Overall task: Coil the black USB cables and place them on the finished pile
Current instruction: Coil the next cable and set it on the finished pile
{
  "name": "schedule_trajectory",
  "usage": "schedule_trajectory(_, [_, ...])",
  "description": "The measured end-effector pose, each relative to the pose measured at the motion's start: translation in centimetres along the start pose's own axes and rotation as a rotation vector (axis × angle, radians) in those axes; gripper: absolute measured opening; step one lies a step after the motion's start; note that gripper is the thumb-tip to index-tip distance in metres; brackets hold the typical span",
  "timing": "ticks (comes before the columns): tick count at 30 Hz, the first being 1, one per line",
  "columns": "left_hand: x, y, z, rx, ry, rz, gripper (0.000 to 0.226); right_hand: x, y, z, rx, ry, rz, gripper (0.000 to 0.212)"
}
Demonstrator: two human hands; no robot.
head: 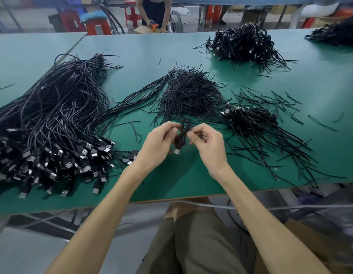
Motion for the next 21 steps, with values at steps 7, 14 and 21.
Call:
schedule_trajectory(7, [0.3, -0.2, -0.9, 0.009, -0.188, -0.099, 0.077, -0.1, 0.3, 0.1, -0.010, -0.002, -0.020, 0.026])
schedule_trajectory(14, [0.1, 0.5, -0.1, -0.472, -0.181, -0.285, 0.087, -0.1, 0.4, 0.2, -0.019, 0.001, -0.030, 0.023])
schedule_trajectory(21, [-0.4, 2.0, -0.1, -0.711, -0.229, -0.531, 0.045, 0.0, 0.6, -0.2, -0.103, -0.053, -0.099, 0.025])
Point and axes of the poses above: each hand's wrist, its own x-axis away from the middle knuckle, its own z-axis out of the back of the hand, y = z × x, the point moved 4 cm from there along -x, towards the middle knuckle, and after that the axes turned 15 degrees about -z, right-handed, at the moved point
